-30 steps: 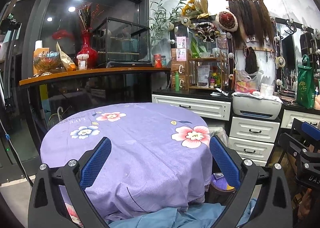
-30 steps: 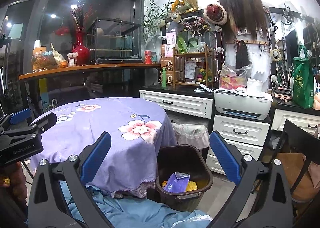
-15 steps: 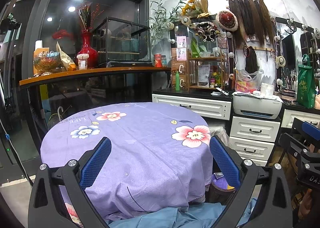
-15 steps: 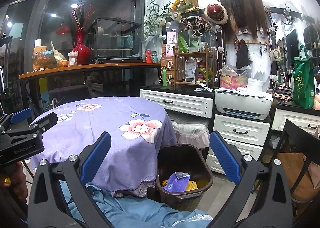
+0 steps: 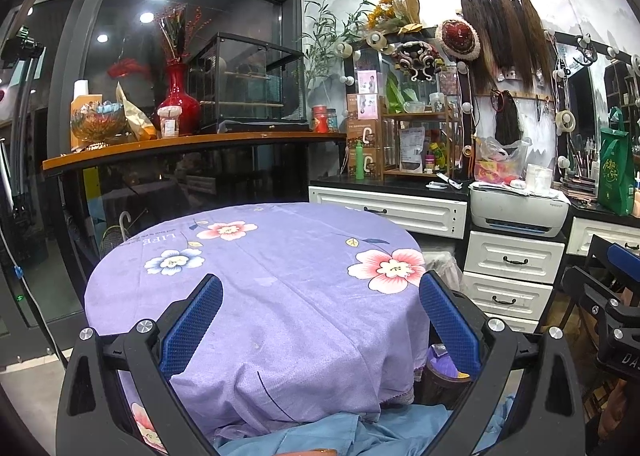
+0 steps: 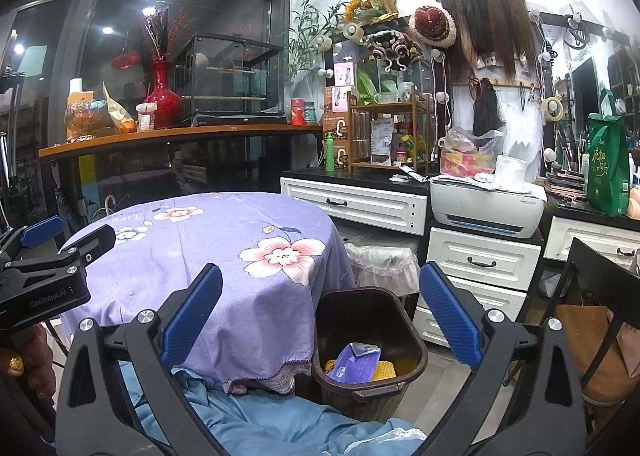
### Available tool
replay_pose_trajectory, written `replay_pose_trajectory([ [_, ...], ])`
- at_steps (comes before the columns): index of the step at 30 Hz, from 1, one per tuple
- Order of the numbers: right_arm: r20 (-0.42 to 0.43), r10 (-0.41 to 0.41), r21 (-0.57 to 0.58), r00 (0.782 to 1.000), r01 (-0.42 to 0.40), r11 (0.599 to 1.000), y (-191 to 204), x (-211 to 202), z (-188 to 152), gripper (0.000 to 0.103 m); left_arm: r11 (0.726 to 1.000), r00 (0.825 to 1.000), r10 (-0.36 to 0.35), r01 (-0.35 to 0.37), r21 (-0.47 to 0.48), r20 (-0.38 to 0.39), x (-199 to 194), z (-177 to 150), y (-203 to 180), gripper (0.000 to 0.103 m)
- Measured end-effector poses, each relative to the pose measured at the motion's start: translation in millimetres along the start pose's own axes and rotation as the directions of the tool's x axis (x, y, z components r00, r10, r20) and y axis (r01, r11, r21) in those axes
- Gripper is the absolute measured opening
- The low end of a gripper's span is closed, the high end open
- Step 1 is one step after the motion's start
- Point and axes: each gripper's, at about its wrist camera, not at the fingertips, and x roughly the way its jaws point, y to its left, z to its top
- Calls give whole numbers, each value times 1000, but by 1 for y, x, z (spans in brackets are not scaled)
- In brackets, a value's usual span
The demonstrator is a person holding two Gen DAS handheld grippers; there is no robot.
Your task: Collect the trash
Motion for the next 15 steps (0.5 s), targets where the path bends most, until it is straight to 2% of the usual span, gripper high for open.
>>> replay_pose_trajectory([
  [15,-7,2,1,1000,-2,1000,2,1,-3,97,1000,999,-18,18,-3,-47,5,1,-1,98],
])
